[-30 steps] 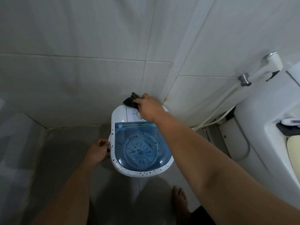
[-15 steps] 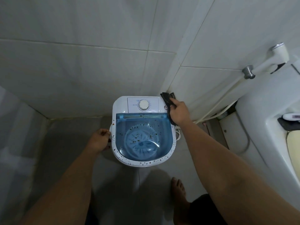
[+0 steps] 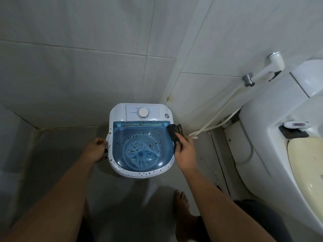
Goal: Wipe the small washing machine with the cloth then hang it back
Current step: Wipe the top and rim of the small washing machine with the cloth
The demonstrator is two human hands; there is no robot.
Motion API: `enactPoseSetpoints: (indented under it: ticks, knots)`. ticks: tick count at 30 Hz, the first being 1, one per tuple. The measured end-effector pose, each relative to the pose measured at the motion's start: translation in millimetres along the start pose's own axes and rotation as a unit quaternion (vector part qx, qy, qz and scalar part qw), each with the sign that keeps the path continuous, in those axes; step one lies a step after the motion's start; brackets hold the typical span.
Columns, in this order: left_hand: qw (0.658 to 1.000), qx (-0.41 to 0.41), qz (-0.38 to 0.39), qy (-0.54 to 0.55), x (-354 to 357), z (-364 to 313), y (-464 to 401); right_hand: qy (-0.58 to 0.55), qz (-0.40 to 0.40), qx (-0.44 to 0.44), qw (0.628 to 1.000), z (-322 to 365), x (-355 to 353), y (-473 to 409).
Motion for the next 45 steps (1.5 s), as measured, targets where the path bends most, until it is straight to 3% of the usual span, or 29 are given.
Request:
enactPoseSetpoints:
  ticks: [4,7,10,18,27,41,45]
  knots:
    - [1.000,-0.001,-0.005,0.006,1,1,-2,-0.015,-0.043,-0.021,0.999,-10,6,47]
    - [1.000,-0.004,-0.005,0.013,0,1,-5,-0.006,-0.030,-0.038,0.999,-13,3,47]
    - [1.000,-0.009,0.002,0.022,-1,1,-6,0.006,-0.013,-0.042,0.999,-4,-2,19]
    - [1.000,-0.009,0.005,0.029,0,0,-7,-0.004,0.089,0.059,0.994,44,-13,-98]
    - [1.000,0.008,-0.010,0.024,3,0,0,-0.033,0.061,0.050,0.996,24,-3,-57]
    - [0.999,-0.006,-0.004,0.054,9,-6,12,-0.165,-0.079,0.077,0.980,-8,20,65]
    - [0.998,-0.008,-0.004,0.057,6,-4,9,-0.161,-0.075,0.072,0.981,-14,32,97]
Point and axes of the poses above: each hand's wrist, its own y-axis away from the middle knuckle, its own x-axis out of the palm, z = x × y, the point moved 2 cm from there along -y, towards the middle knuckle, and after that the axes turned 5 degrees about z, right-handed, at the moved point
